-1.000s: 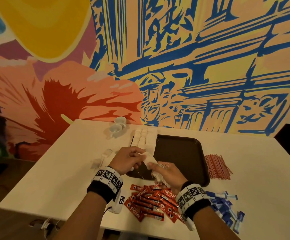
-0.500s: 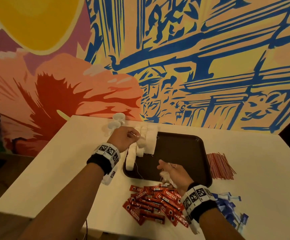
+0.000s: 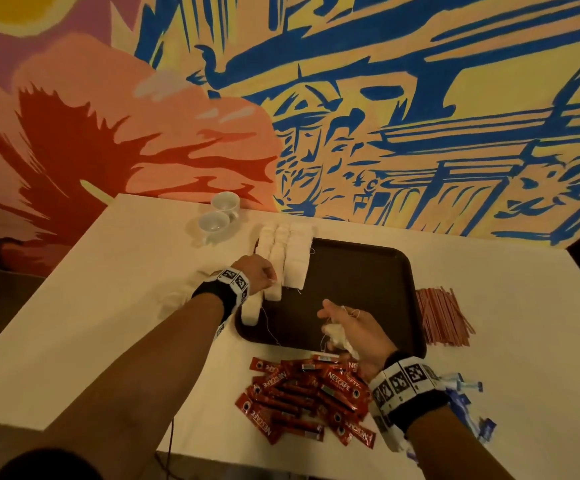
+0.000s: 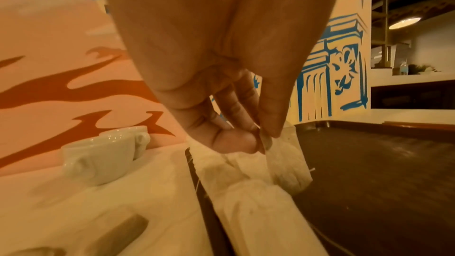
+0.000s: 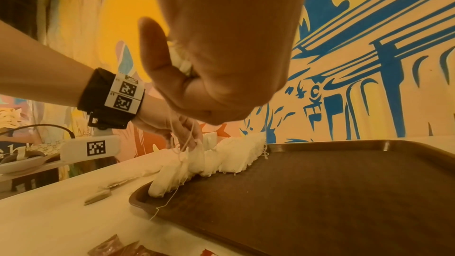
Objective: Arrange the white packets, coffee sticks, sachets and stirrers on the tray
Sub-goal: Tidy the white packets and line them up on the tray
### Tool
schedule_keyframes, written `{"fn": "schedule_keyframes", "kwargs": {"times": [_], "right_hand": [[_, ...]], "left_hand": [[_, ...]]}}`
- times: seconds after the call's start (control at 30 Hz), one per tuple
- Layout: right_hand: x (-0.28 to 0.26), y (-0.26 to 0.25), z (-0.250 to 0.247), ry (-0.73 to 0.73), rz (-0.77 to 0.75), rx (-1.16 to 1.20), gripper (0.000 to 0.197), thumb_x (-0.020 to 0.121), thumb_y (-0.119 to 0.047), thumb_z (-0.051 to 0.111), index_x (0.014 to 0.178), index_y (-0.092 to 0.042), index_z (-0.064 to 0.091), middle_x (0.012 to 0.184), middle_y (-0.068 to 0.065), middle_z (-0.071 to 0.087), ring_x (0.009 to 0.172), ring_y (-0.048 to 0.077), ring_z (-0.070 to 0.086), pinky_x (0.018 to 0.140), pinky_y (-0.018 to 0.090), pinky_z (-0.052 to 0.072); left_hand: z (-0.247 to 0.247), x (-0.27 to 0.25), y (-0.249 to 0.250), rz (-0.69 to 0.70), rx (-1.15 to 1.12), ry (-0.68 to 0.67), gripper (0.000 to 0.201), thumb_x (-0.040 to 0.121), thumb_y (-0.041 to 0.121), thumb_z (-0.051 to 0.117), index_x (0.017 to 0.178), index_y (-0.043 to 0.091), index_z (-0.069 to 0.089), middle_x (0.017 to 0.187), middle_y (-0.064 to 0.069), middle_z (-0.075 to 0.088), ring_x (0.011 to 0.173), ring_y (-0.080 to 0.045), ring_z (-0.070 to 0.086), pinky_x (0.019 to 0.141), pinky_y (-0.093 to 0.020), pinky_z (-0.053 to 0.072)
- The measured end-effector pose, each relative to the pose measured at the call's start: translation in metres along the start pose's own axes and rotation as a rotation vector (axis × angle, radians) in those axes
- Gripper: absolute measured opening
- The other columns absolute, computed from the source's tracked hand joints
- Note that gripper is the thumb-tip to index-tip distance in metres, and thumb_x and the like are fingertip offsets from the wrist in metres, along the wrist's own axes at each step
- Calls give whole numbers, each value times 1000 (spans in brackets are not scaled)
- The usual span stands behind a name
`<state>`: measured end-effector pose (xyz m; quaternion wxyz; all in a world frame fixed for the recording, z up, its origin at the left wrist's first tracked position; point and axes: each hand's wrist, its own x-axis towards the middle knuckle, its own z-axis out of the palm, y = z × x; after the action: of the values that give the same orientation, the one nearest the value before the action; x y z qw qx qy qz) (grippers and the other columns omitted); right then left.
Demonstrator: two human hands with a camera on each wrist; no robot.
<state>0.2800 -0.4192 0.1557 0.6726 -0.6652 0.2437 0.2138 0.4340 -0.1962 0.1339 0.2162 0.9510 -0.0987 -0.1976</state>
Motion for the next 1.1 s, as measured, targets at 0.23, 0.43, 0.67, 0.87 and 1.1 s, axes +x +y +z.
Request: {"fn": "schedule_keyframes", "kwargs": {"times": [0.23,0.43,0.67,0.87,1.1], "right_hand": [[9,3,0,-3,41,21,37,95,-53,63,108,-19,76,111,9,70,75,17,64,65,31,51],[12,4,4,5,31,19,39,95,-53,63,108,-19,76,108,9,70,70,16,65,62,31,51],[7,-2,10,-10,11,65,45,94,-54,63,111,-14,73,92,8,66,58,14,59,42,23,39],[-13,-14,12,-72,-24,135,63,93,-67,55,118,-11,70,88,7,66,55,12,53,38,20,32],[-49,-55,17,-195,-170,51,74,90,-76,46,118,-12,70,87,7,68,55,12,53,36,18,33]], "left_hand": [[14,25,-7,-3,60,19,14,92,19,66,100,25,75,115,3,70,110,-19,62,95,-28,48],[14,38,-7,-11,111,-10,18,91,16,64,97,30,74,119,1,69,108,-22,63,94,-30,52],[0,31,-7,-32,63,44,17,89,22,68,103,32,66,116,3,67,108,-19,62,93,-29,50],[-34,-17,9,56,-198,267,15,87,26,70,102,26,71,98,5,69,96,-16,64,90,-32,51],[-67,-96,69,283,-490,274,12,89,26,72,101,24,73,97,10,70,86,2,65,76,-19,50]]}}
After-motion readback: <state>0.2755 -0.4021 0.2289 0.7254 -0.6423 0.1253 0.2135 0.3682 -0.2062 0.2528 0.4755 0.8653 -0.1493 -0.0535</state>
